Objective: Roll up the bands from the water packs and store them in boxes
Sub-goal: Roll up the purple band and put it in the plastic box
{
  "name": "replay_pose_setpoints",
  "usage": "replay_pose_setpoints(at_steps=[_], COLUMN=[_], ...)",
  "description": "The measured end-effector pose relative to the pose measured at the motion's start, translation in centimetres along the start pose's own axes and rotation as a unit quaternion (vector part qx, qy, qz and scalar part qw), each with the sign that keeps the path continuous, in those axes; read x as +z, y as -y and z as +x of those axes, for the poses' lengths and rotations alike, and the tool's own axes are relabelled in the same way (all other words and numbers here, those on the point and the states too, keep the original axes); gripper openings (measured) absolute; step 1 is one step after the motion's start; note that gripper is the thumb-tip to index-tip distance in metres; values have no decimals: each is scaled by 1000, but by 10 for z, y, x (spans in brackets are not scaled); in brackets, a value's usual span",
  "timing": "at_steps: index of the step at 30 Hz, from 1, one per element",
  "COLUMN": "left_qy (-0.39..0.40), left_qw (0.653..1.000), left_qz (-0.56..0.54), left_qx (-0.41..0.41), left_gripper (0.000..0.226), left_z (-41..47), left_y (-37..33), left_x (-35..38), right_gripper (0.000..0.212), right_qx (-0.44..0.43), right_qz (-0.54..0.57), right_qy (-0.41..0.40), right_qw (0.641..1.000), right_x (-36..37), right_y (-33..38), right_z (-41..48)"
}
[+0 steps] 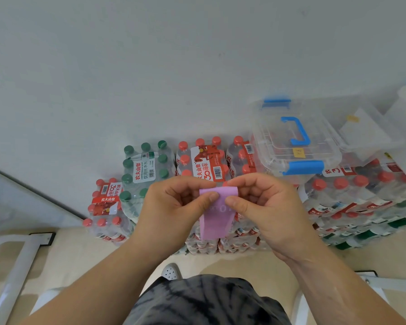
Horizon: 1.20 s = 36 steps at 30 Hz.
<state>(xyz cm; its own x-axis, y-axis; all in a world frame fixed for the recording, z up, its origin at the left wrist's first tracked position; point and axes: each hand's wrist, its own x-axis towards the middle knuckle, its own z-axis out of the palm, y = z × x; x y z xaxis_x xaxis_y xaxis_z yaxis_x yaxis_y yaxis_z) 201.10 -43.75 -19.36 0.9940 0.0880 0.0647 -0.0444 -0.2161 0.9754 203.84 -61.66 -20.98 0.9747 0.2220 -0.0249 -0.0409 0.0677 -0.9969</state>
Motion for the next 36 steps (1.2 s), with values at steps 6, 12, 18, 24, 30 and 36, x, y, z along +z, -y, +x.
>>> replay_pose_setpoints(at_steps=[6,12,18,24,30,36], left_qy=[-31,-80,-88,-12,-29,-30], left_qw=[999,995,995,998,999,999], left_qz=[-32,-52,-45,-64,-30,-34], left_qx=[-16,-37,-21,-25,-18,-27], left_gripper=[24,15,14,33,17,18], left_z=[0,2,2,3,4,5], left_y=[5,6,5,3,5,1], left_x=[3,7,9,8,11,13], right_gripper=[26,25,24,26,30,23], right_qx=[-4,5,-4,-8,-3,-30], right_qz=[-1,11,-2,-21,-11,0], right_qy=[-28,-42,-37,-19,-45,-102], right_qw=[1000,999,999,1000,999,994], right_x=[3,6,7,2,7,9], right_y=[-2,-1,0,1,-2,-6], right_z=[1,2,4,4,2,1])
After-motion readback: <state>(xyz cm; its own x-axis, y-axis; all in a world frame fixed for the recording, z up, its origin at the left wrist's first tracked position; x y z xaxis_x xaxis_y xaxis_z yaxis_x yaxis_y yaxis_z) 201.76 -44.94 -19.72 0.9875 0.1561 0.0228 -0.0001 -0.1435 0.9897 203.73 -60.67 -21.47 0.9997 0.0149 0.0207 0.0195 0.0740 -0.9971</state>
